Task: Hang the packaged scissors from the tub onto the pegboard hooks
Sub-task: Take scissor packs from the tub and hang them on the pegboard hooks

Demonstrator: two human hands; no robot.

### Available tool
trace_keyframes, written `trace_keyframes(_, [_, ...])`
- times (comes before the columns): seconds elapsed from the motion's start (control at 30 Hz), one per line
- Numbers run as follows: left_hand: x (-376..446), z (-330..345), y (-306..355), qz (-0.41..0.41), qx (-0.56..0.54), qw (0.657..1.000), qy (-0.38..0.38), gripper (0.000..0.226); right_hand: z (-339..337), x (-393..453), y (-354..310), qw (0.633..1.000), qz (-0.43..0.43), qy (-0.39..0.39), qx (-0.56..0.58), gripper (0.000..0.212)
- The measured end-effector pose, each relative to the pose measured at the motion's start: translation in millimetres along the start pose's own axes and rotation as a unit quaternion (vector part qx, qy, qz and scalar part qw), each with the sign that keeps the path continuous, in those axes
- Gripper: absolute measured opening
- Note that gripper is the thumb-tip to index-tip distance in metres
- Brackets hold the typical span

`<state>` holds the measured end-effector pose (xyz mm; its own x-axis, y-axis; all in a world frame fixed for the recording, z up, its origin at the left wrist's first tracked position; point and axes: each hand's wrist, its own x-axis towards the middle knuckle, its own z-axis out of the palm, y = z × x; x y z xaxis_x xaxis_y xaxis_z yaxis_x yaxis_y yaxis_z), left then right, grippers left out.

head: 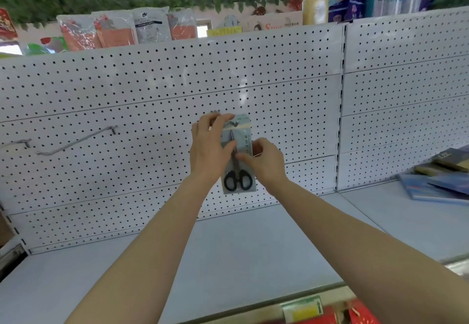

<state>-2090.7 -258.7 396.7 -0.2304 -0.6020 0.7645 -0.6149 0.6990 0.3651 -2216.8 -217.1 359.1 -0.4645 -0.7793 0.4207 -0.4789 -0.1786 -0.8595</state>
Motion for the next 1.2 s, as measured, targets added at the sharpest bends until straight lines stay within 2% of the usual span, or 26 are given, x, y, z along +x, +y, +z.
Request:
trace_keyframes(0.3, [-21, -8, 1, 0.017, 0.005, 0.999, -0.035, 0.083, -35, -25, 2, 0.981, -0.065, 0.045, -0.176, 0.064])
trace_keyframes(0.5, [-49, -20, 25, 0.042, 0.074, 0.996, -0.030, 0.088, -96, -56, 11, 0.934, -0.161, 0.083, -0.307, 0.062])
trace_keyframes(0.7, [-102, -16, 90, 0.112, 0.119, 0.986, -0.031, 0.077, -179, -103, 31, 0.890, -0.221, 0.127, -0.377, 0.059])
trace_keyframes(0.8, [-141, 7, 131, 0.155, 0.094, 0.982, -0.054, 0.070, -224, -135, 50, 0.875, -0.235, 0.140, -0.399, 0.058])
trace_keyframes(1.03, [-230, 86, 202, 0.162, 0.057, 0.972, -0.162, 0.066, -307, -193, 119, 0.861, -0.171, 0.113, -0.465, 0.055])
trace_keyframes(1.2, [-288, 151, 230, 0.176, 0.037, 0.949, -0.258, 0.067, -340, -246, 201, 0.863, -0.067, 0.105, -0.490, 0.052])
